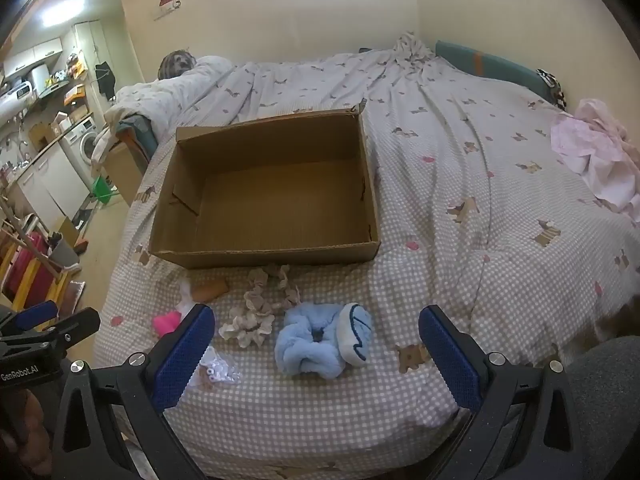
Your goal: Organize soft objects
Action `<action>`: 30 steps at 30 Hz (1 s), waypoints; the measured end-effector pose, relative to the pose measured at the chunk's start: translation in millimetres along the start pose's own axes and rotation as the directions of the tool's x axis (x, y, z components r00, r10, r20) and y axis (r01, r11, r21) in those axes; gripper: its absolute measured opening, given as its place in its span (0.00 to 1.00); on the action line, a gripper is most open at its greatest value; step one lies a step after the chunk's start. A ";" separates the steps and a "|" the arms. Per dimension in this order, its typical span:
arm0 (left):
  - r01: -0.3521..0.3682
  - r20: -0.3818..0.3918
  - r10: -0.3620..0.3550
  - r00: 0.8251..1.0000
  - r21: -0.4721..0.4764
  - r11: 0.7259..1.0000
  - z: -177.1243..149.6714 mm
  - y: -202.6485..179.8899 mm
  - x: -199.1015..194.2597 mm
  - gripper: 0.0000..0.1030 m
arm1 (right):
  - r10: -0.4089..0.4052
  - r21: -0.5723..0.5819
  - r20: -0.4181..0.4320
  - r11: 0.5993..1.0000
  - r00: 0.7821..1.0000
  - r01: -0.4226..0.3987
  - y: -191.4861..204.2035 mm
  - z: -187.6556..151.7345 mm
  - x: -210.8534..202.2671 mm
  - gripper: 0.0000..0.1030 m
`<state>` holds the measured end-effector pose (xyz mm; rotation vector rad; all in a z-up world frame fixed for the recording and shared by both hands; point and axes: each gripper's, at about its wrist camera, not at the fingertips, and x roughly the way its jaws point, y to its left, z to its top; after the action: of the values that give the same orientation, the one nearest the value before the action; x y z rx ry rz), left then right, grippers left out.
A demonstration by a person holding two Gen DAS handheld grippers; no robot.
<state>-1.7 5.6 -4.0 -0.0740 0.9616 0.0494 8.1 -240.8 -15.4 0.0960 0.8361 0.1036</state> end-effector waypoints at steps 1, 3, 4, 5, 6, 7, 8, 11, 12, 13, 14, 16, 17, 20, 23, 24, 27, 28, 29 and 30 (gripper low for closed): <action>0.000 0.000 0.000 1.000 0.000 1.000 -0.7 2.6 -0.1 1.00 | 0.000 0.000 0.000 1.000 1.000 0.000 -0.1 0.0 -0.2 1.00; 0.000 0.000 0.000 1.000 0.001 1.000 -2.7 2.4 0.4 1.00 | 0.000 0.000 0.000 1.000 1.000 0.000 -0.1 -0.1 0.0 1.00; 0.000 0.000 0.000 1.000 0.001 1.000 -3.3 3.2 0.4 1.00 | 0.001 0.000 0.000 1.000 1.000 -0.001 -0.1 -0.1 -0.1 1.00; -0.001 -0.001 0.001 1.000 0.001 1.000 -2.5 2.1 0.5 1.00 | 0.001 0.000 0.000 1.000 1.000 -0.001 0.1 -0.1 0.0 1.00; -0.001 -0.001 0.001 1.000 0.001 1.000 -2.2 1.6 0.5 1.00 | 0.000 -0.001 -0.002 1.000 1.000 0.000 0.3 0.0 0.2 1.00; -0.001 -0.001 0.001 1.000 0.001 1.000 -2.6 2.3 0.5 1.00 | 0.001 -0.001 -0.002 1.000 1.000 -0.001 0.4 0.0 -0.1 1.00; -0.002 -0.002 0.002 1.000 0.001 1.000 -2.1 1.5 0.3 1.00 | 0.001 -0.001 -0.002 1.000 1.000 -0.001 0.6 -0.1 -0.5 1.00; -0.004 -0.002 0.004 1.000 0.001 1.000 -2.0 0.9 0.3 1.00 | 0.001 -0.001 -0.002 1.000 1.000 -0.001 0.1 -0.1 1.1 1.00; -0.004 -0.003 0.004 1.000 0.002 1.000 -2.1 0.9 0.4 1.00 | 0.001 -0.001 -0.003 1.000 1.000 -0.001 0.2 0.0 1.0 1.00; -0.004 -0.003 0.004 1.000 0.002 1.000 -1.6 0.5 0.4 1.00 | 0.001 -0.002 -0.002 1.000 1.000 -0.001 0.4 -0.2 0.9 1.00; -0.004 -0.002 0.004 1.000 0.001 1.000 -2.2 1.5 0.3 1.00 | 0.001 -0.001 -0.002 1.000 1.000 -0.001 0.3 -0.3 0.8 1.00; -0.006 -0.004 0.006 1.000 0.001 1.000 -1.2 0.1 0.3 1.00 | 0.001 -0.001 -0.002 1.000 1.000 -0.001 0.2 -0.3 0.8 1.00; -0.005 -0.004 0.005 1.000 0.001 1.000 -1.8 0.8 0.6 1.00 | 0.001 0.000 -0.002 1.000 1.000 -0.001 0.2 -0.4 0.7 1.00; -0.005 -0.004 0.005 1.000 0.002 1.000 -1.2 0.1 0.2 1.00 | 0.001 0.000 -0.003 1.000 1.000 -0.001 0.2 -0.3 0.8 1.00; -0.005 -0.004 0.005 1.000 0.002 1.000 -1.4 0.5 0.5 1.00 | 0.001 0.000 -0.003 1.000 1.000 -0.001 0.3 -0.3 0.8 1.00; -0.006 -0.005 0.006 1.000 0.003 1.000 -0.8 -0.3 0.1 1.00 | 0.001 0.000 -0.004 1.000 1.000 -0.001 0.4 -0.4 0.8 1.00; -0.007 -0.005 0.007 1.000 0.003 1.000 -1.1 -0.2 0.2 1.00 | 0.002 -0.001 -0.003 1.000 1.000 -0.002 0.2 -0.3 0.8 1.00; -0.007 -0.006 0.007 1.000 0.003 1.000 -0.9 -0.4 0.2 1.00 | 0.002 -0.001 -0.004 1.000 1.000 -0.002 0.2 -0.3 0.8 1.00; -0.007 -0.006 0.007 1.000 0.003 1.000 -1.4 0.1 0.2 1.00 | 0.002 -0.001 -0.004 1.000 1.000 -0.002 0.2 -0.2 0.9 1.00; -0.007 -0.005 0.007 1.000 0.003 1.000 -1.0 -0.4 0.3 1.00 | 0.002 -0.002 -0.004 1.000 1.000 -0.002 0.6 -0.7 0.7 1.00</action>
<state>-2.3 5.1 -4.9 -0.0684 0.9670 0.0539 8.0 -240.1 -16.3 0.0948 0.8402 0.1069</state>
